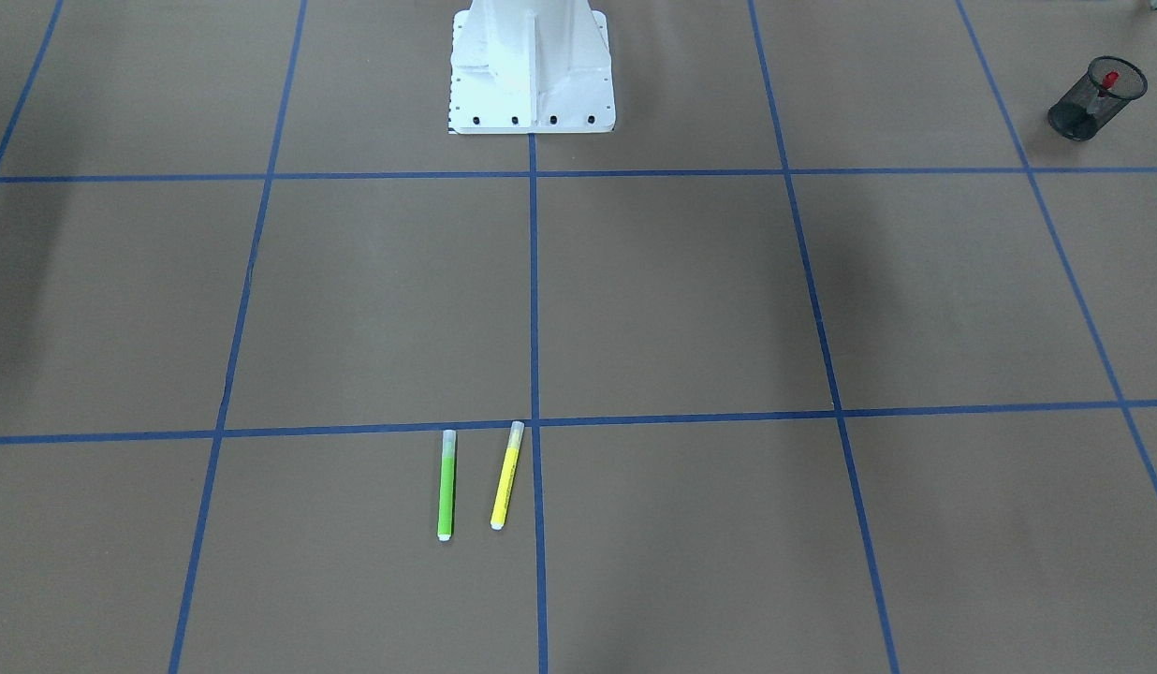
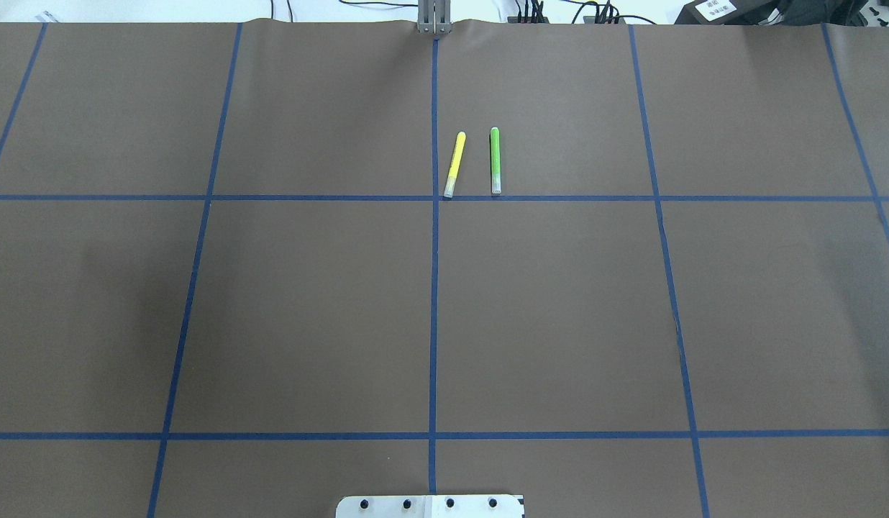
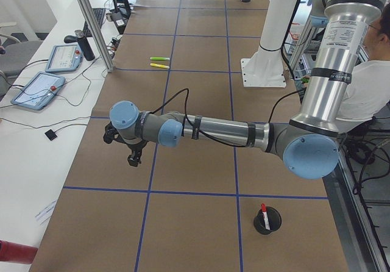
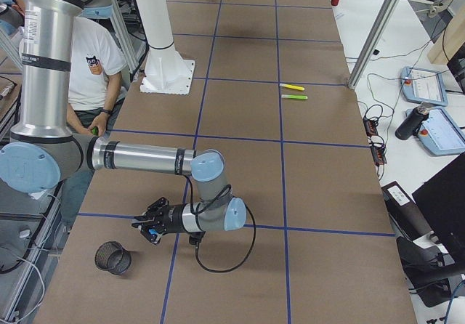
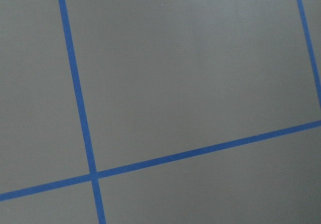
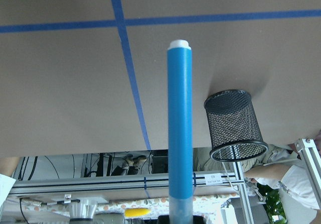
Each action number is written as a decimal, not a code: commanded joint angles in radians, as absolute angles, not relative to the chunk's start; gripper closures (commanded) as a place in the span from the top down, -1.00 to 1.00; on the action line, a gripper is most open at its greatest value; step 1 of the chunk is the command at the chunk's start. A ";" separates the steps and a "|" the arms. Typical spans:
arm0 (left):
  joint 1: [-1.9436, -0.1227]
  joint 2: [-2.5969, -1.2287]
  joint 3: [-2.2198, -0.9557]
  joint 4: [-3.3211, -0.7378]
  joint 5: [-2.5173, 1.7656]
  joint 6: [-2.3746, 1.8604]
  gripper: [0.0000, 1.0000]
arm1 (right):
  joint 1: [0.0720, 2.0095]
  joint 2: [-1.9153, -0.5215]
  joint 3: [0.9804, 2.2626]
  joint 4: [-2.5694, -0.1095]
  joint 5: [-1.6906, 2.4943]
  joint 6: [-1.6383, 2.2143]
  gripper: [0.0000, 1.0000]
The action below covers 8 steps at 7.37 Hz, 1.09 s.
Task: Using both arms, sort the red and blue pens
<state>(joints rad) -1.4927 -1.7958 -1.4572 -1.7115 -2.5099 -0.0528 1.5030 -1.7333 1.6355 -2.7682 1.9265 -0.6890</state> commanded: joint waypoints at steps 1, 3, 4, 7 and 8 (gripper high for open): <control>-1.491 -1.810 -1.465 -1.717 -2.511 -0.077 1.00 | 1.534 -1.788 1.632 -2.786 1.835 -0.759 -1.00; -1.491 -1.810 -1.494 -1.713 -2.510 -0.080 1.00 | 1.532 -1.828 1.629 -2.778 1.818 -0.773 -1.00; -1.493 -1.812 -1.499 -1.713 -2.510 -0.080 1.00 | 1.532 -1.854 1.611 -2.757 1.804 -0.773 -1.00; -1.493 -1.810 -1.535 -1.709 -2.507 -0.080 1.00 | 1.531 -1.846 1.462 -2.582 1.839 -0.766 -1.00; -1.493 -1.804 -1.548 -1.709 -2.507 -0.080 1.00 | 1.531 -1.847 1.419 -2.556 1.902 -0.770 -1.00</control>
<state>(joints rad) -1.4923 -1.8091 -1.5329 -1.7096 -2.5071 -0.0798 1.5315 -1.8497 1.4757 -2.6010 1.8469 -0.7688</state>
